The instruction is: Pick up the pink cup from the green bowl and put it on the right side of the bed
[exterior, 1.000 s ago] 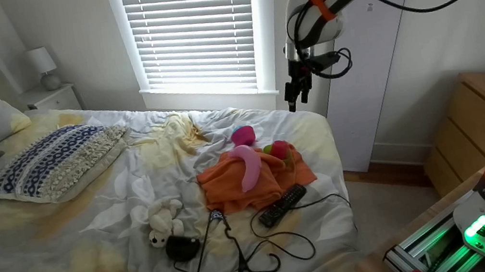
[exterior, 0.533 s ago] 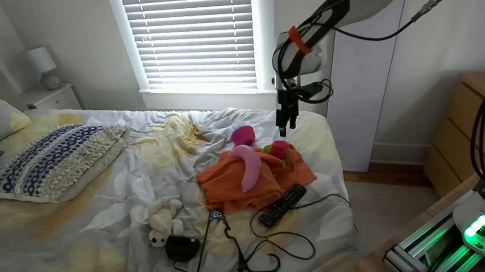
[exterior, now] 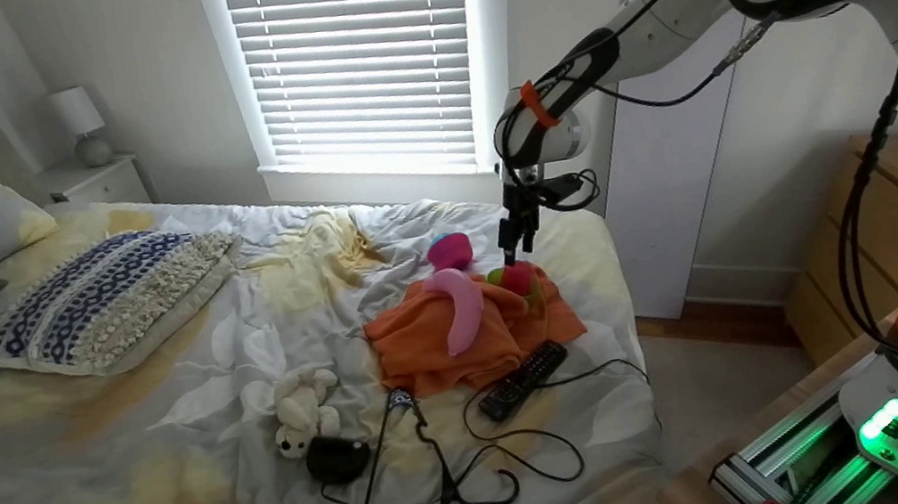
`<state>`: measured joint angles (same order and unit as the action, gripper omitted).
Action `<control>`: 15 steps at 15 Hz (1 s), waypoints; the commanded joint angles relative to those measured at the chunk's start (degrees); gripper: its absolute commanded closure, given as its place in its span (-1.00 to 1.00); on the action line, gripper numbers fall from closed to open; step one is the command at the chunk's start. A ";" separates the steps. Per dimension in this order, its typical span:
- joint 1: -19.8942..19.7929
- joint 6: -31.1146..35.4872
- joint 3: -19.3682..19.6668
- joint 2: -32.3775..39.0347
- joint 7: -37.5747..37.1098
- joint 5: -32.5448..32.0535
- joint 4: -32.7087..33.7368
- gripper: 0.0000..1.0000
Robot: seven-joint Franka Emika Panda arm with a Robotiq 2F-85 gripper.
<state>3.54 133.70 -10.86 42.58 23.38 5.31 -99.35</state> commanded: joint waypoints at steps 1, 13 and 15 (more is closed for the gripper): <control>-1.53 -0.05 -1.45 4.11 1.34 0.06 4.33 -1.00; -2.09 -1.41 -1.64 8.77 0.59 -0.60 8.74 -0.10; -1.89 -2.30 -1.49 7.27 -0.04 -0.81 8.22 -0.05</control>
<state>1.99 133.59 -11.77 50.55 23.83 5.18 -91.86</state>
